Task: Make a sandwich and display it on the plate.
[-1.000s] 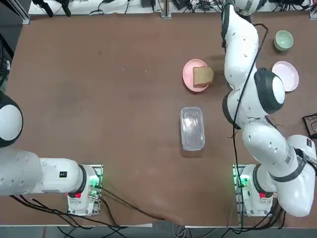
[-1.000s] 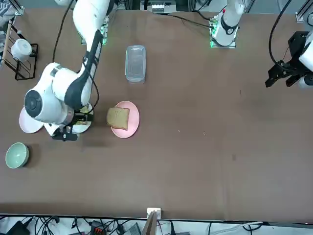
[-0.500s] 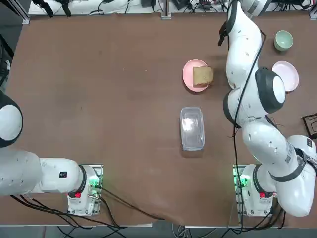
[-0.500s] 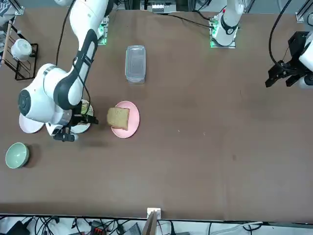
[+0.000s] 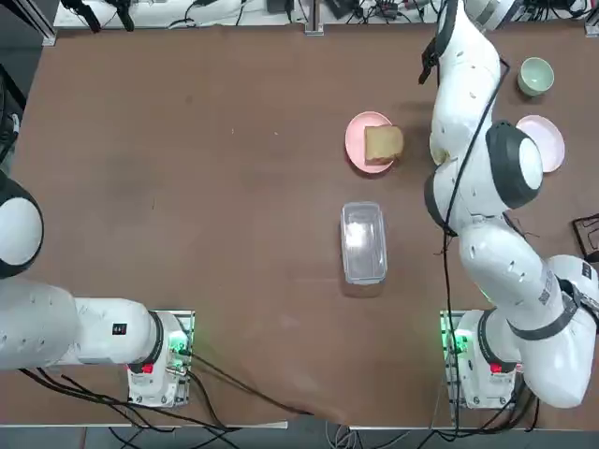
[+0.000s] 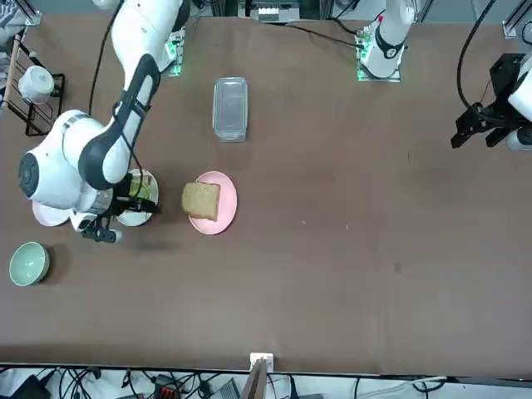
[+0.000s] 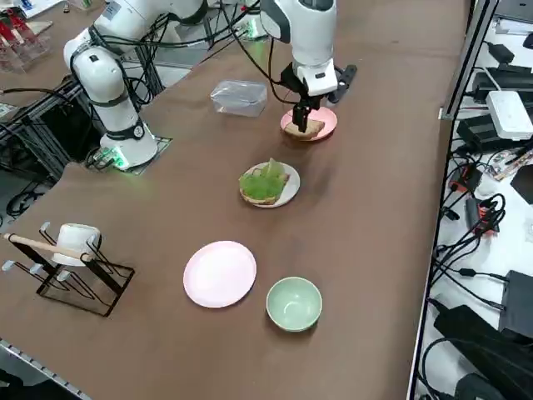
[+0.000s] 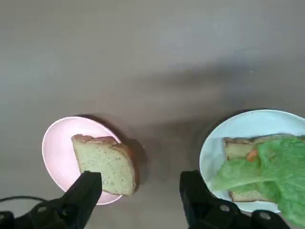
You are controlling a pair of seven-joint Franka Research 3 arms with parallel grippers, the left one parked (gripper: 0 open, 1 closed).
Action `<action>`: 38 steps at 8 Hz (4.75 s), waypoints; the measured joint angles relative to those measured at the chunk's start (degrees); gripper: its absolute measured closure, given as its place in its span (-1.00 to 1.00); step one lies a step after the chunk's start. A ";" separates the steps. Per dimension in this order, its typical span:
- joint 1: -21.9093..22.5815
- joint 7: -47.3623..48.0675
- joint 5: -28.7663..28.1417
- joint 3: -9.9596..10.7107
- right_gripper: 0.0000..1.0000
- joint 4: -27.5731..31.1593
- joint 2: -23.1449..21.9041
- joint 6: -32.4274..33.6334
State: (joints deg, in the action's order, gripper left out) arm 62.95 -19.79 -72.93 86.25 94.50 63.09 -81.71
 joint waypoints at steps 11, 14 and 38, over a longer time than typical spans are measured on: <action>-5.77 16.77 12.21 -27.45 -1.00 0.18 -13.15 -16.38; -12.73 16.80 18.34 -37.27 -1.00 1.50 -19.08 -20.36; -29.98 15.87 31.08 -62.50 0.21 8.08 -26.87 -32.66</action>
State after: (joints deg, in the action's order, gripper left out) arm 32.97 -3.92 -41.85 23.75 102.59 36.22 -114.37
